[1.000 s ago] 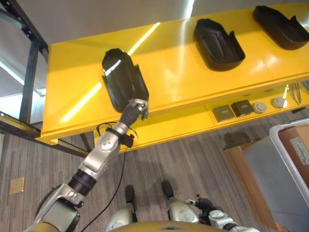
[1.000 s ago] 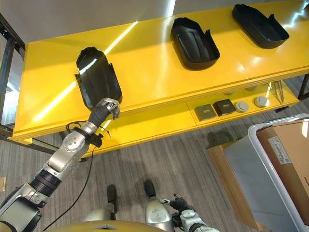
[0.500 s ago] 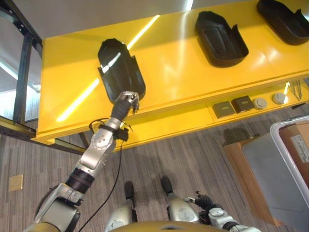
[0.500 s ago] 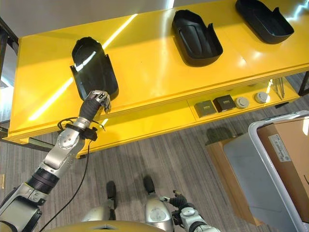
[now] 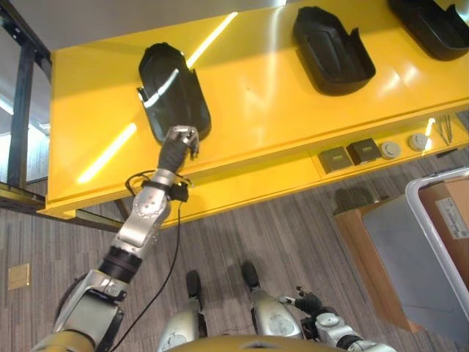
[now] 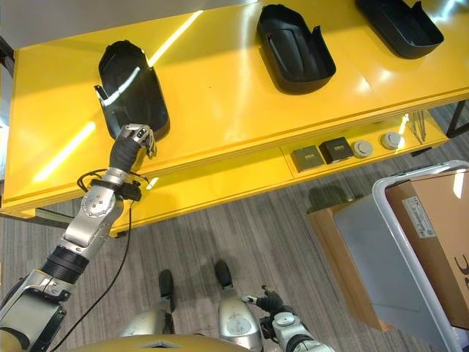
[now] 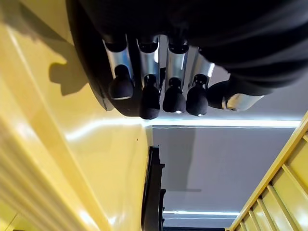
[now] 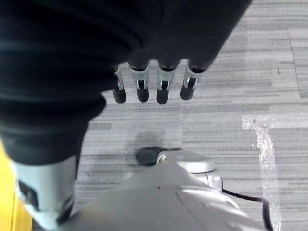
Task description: Move parts from the plastic box to the shelf.
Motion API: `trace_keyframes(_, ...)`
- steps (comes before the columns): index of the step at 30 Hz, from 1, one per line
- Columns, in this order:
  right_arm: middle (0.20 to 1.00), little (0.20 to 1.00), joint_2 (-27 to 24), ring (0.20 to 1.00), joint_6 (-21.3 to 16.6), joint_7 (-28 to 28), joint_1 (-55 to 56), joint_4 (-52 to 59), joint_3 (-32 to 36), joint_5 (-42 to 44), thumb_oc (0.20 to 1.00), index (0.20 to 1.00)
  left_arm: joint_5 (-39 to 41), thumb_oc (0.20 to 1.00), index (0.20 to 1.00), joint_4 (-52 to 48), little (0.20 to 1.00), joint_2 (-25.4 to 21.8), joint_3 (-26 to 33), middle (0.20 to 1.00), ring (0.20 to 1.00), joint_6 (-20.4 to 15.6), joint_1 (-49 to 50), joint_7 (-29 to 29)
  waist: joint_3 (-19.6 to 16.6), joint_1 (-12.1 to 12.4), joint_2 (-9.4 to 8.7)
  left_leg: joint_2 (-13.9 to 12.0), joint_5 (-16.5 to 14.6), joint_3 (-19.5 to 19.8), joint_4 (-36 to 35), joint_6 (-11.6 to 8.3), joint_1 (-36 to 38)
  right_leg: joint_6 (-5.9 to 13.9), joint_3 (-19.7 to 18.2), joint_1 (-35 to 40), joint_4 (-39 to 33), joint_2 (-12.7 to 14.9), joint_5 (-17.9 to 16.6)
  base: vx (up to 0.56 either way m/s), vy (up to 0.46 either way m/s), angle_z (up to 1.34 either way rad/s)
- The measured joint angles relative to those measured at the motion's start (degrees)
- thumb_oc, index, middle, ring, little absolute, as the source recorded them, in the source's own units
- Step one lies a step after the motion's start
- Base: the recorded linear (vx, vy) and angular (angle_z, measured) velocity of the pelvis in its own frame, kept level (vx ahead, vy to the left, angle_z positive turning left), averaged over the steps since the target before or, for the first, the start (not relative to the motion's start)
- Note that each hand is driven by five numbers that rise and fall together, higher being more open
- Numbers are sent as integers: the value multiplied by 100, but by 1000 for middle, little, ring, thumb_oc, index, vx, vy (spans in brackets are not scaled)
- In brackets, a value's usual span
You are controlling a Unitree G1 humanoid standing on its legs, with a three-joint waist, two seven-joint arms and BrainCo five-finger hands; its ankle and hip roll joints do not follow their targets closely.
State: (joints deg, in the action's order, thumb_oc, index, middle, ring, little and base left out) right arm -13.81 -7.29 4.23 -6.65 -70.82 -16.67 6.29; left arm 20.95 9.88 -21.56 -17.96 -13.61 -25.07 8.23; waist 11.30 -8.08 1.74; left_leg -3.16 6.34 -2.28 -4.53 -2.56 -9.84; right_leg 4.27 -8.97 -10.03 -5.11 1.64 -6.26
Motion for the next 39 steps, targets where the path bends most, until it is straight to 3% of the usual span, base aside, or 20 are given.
trace_keyframes(13,1000,1000,-2,1000,-7,-1,0,-2,3,1,1000,1000,-210,200,200,373,200,-45,233,200,200,75,2,376,31,1,-54,-17,7,-3,0,-10,2,-9,14,5,0,-14,-7,0,0,0)
trace_keyframes(25,1000,1000,-4,1000,7,-7,3,1,54,8,1000,1000,-316,200,200,581,200,-54,231,200,200,116,-97,379,27,-27,-60,-19,10,-5,0,-9,78,-14,22,88,20,-15,-24,4,1,0)
trace_keyframes(31,1000,1000,19,1000,36,-17,108,-58,345,16,1000,1000,-298,200,200,-1229,200,-24,514,200,200,47,1323,-37,-1,70,-82,-24,-99,92,-3,-7,629,-31,151,703,-1,-12,114,58,-3,10)
trace_keyframes(33,1000,1000,66,1000,72,-17,227,-220,347,15,1000,1000,-301,200,200,-1606,200,-24,571,200,200,-56,1878,-162,-263,273,-121,-25,-177,217,-8,2,713,-58,252,833,0,-15,218,40,-16,26)
trace_keyframes(35,1000,1000,128,1000,132,-8,260,-253,373,13,1000,1000,-344,200,200,-1670,200,-32,608,200,200,-149,2354,-244,-435,453,-148,-21,-176,310,-4,2,770,-68,369,959,21,-14,227,11,-9,23)
trace_keyframes(37,1000,1000,181,1000,203,6,315,-439,393,13,1000,1000,-502,200,200,-1532,200,-124,564,200,200,-187,2869,-260,-532,457,-204,-9,-163,355,-2,-31,941,-57,382,1112,-1,-4,250,-13,-9,19)
trace_keyframes(38,1000,1000,197,1000,200,10,332,-438,390,13,1000,1000,-546,495,495,-1446,495,-183,523,495,495,-148,3006,-264,-580,499,-215,-4,-184,394,-2,-24,964,-69,404,1162,-2,-2,308,-33,-8,23)
trace_keyframes(39,1000,1000,235,1000,218,23,217,-443,391,14,1000,1000,-1005,708,708,-983,708,-448,413,708,708,-146,3116,-235,-675,691,-217,-3,-202,466,-2,-2,981,-87,493,1230,1,-3,312,-24,3,23)
